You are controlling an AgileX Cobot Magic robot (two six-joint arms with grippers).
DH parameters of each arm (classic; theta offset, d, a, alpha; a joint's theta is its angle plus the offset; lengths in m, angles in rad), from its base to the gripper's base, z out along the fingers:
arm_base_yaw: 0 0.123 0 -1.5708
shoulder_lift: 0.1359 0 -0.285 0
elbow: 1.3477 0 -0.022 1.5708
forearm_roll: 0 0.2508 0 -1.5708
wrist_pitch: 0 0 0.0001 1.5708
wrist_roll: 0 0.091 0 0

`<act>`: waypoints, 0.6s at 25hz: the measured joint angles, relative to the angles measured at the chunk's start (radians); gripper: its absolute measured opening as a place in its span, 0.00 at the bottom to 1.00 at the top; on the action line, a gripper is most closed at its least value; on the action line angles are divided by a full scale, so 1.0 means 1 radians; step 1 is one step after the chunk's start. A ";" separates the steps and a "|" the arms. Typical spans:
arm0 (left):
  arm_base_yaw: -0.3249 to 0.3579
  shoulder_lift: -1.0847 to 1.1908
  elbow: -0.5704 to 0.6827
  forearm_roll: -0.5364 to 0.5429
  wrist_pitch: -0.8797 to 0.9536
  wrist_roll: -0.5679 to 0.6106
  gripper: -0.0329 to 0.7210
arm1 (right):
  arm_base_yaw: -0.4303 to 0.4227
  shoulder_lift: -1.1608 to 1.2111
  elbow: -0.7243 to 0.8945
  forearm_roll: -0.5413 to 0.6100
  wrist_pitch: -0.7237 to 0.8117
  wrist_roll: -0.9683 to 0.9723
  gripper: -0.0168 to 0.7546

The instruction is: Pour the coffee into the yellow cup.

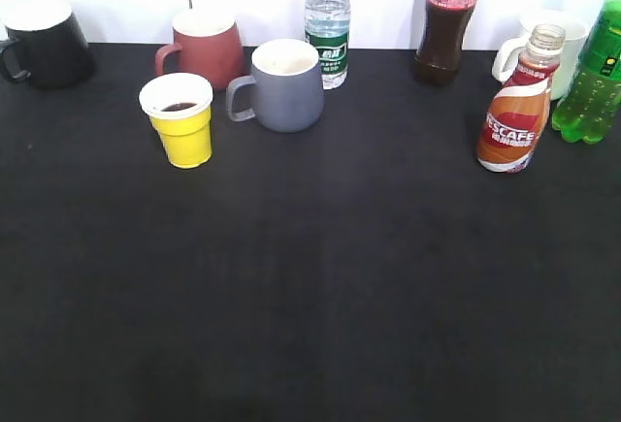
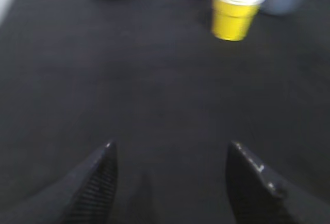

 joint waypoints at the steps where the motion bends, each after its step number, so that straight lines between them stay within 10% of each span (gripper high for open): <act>1: 0.030 0.000 0.000 0.000 0.000 0.000 0.70 | -0.013 0.000 0.000 0.002 0.000 0.000 0.79; 15: 0.130 -0.022 0.001 0.000 0.000 0.000 0.70 | -0.017 0.000 0.001 0.004 -0.001 -0.001 0.79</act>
